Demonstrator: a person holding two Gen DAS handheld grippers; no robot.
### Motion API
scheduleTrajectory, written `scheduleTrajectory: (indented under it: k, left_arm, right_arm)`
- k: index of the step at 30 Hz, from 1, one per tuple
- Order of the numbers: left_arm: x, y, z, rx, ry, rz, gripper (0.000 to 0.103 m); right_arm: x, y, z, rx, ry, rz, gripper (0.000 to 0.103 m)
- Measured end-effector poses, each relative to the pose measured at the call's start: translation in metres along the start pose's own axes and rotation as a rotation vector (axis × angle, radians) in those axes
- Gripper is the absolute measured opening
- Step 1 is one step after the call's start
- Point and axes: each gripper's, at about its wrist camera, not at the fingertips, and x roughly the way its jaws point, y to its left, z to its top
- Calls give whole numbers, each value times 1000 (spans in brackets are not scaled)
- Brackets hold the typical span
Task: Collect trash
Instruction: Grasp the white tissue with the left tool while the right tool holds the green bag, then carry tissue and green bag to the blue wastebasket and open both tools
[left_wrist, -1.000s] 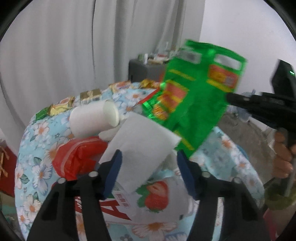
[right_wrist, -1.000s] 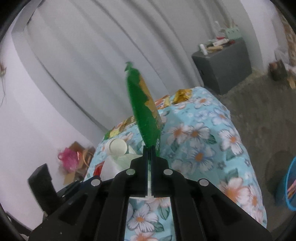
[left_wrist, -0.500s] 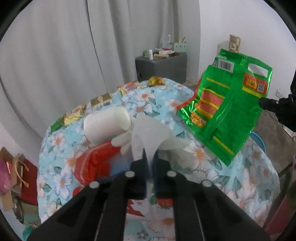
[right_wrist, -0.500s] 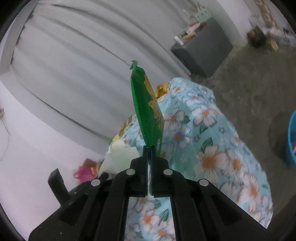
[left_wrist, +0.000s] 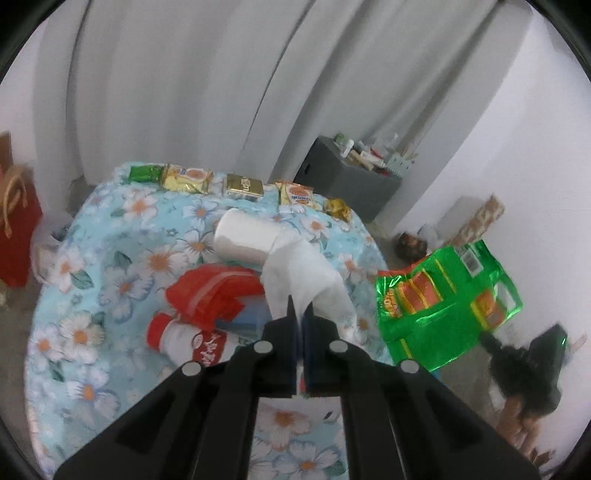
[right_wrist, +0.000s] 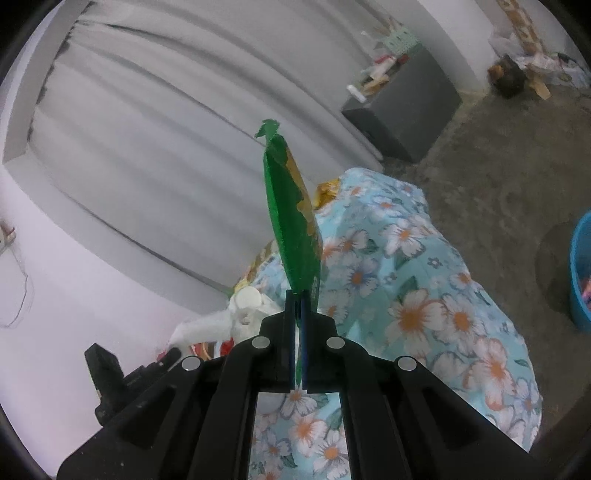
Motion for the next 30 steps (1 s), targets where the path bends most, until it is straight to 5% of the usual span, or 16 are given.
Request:
scheduleTrajectory:
  k: [3, 7, 11, 14, 18, 30]
  left_arm:
    - [-19, -23, -1, 110, -49, 43, 1]
    - [-24, -49, -8, 166, -30, 3, 1]
    - [-24, -83, -21, 149, -31, -175, 1]
    - [-4, -131, -38, 243, 5, -294, 1]
    - [43, -206, -56, 372, 155, -423, 1]
    - [202, -401, -136, 632, 463, -493, 2]
  right_arm:
    - [-15, -6, 6, 16, -15, -23, 1]
    - [-54, -15, 10, 11, -104, -78, 1]
    - [-110, -35, 4, 42, -237, -120, 1]
    - [-159, -52, -2, 43, -349, -230, 1]
    - [-202, -80, -3, 77, -402, -392, 1]
    - [-207, -212, -8, 334, -412, -603, 1]
